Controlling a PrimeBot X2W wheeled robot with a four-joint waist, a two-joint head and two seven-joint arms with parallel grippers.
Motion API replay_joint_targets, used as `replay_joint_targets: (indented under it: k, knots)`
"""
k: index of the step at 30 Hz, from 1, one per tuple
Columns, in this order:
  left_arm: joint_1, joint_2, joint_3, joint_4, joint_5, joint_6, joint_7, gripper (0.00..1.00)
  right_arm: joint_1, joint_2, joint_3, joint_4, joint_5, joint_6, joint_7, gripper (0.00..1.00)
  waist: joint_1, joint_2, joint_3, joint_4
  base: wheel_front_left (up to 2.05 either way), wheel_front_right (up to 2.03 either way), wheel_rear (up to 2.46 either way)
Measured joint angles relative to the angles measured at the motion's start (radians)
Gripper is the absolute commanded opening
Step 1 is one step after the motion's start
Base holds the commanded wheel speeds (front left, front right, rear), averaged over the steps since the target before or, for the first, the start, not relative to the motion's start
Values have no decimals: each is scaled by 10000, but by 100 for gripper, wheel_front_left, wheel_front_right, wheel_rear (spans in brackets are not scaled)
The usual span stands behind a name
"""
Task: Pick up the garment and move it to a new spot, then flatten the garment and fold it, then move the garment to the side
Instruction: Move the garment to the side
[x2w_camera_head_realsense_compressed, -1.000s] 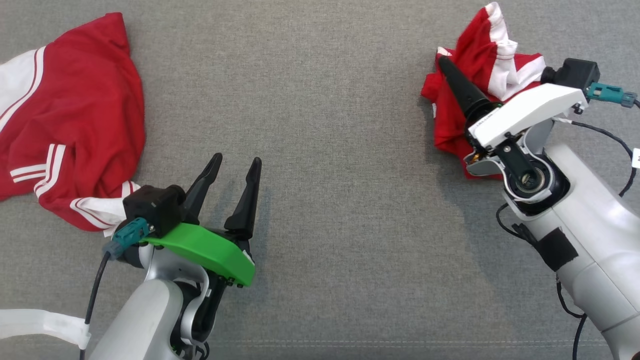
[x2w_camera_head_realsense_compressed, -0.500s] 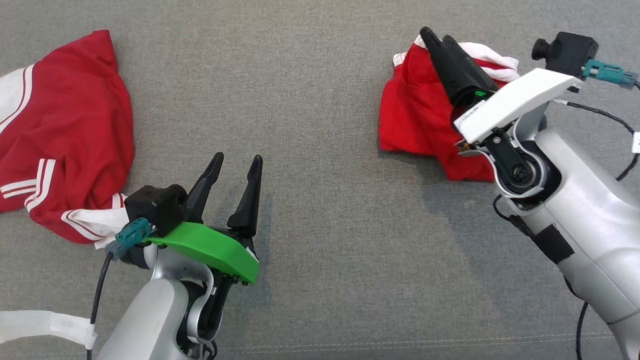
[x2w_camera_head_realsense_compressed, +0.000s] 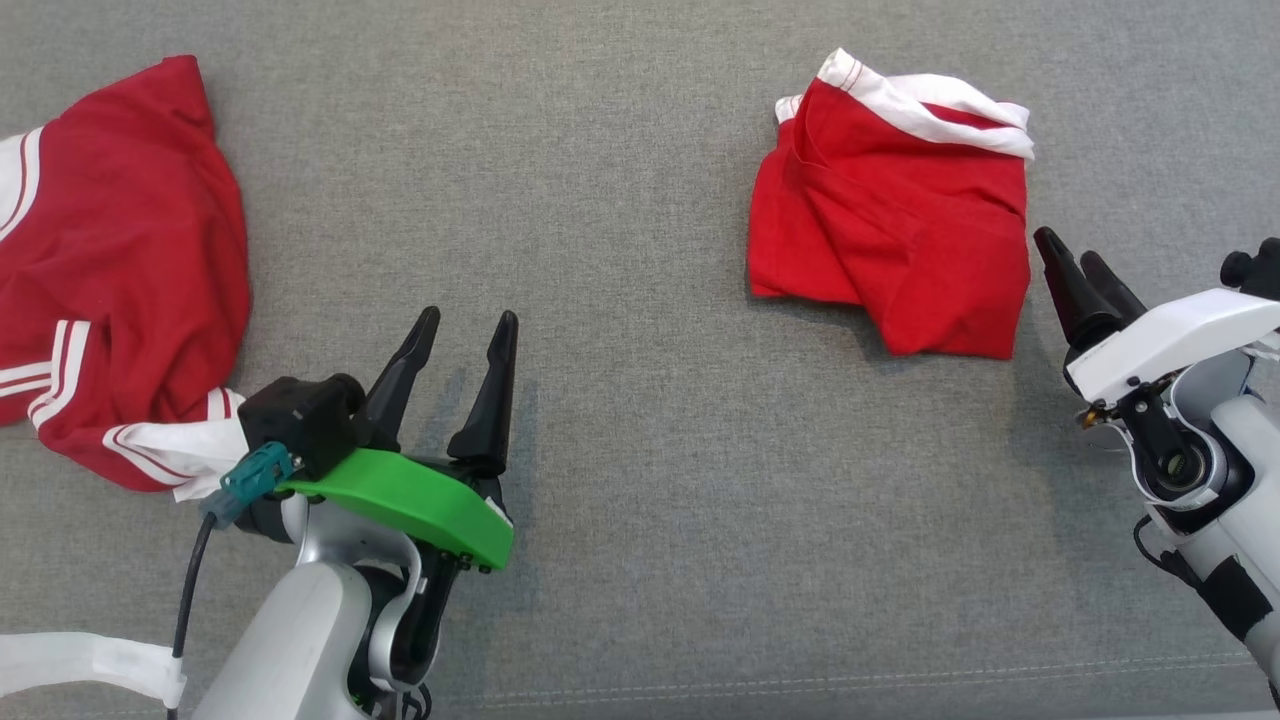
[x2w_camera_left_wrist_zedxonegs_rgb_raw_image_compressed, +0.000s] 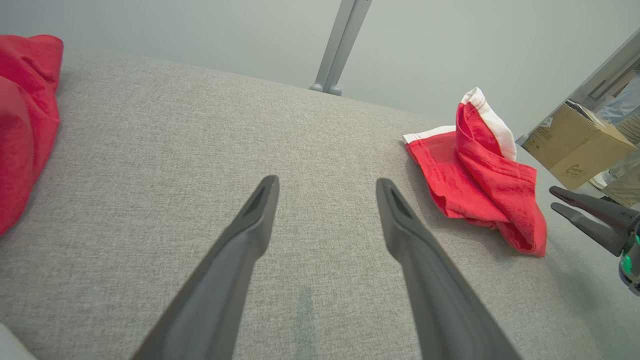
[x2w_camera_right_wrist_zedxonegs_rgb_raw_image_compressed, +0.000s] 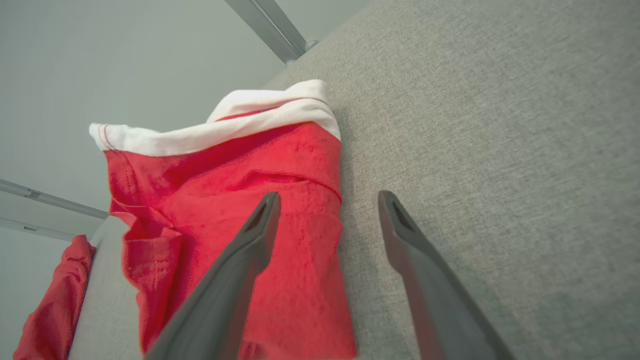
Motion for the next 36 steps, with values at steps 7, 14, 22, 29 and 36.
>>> replay_joint_targets:
  k: [7, 14, 22, 29, 36]
  knots:
    - [-19, -4, -61, 6, 12, 2, 15, 100, 99, 485, -309, 40, 922, 219, 65, 100, 0, 0, 114, 103, 0, 0, 0]
    - [-37, -161, -146, 31, 35, 2, 88, 100, 105, 600, -709, 639, 1714, 242, 453, 100, 0, 0, 131, 411, 0, 0, 0]
    - [-58, -274, -146, 94, 35, 2, 75, 100, 34, 637, -857, 746, 2483, 731, 1354, 28, 0, 0, 181, 879, 0, 0, 0]
    - [-135, -305, 4, 226, 31, 2, -136, 100, -889, -408, 324, 341, 1722, 903, 3262, 0, 0, 0, 18, 1088, 0, 0, 0]
    - [-130, -401, 31, 408, -153, 2, -265, 100, -2411, -1942, 744, -637, 1093, 792, 5051, 0, 0, 0, -263, 1030, 0, 0, 0]
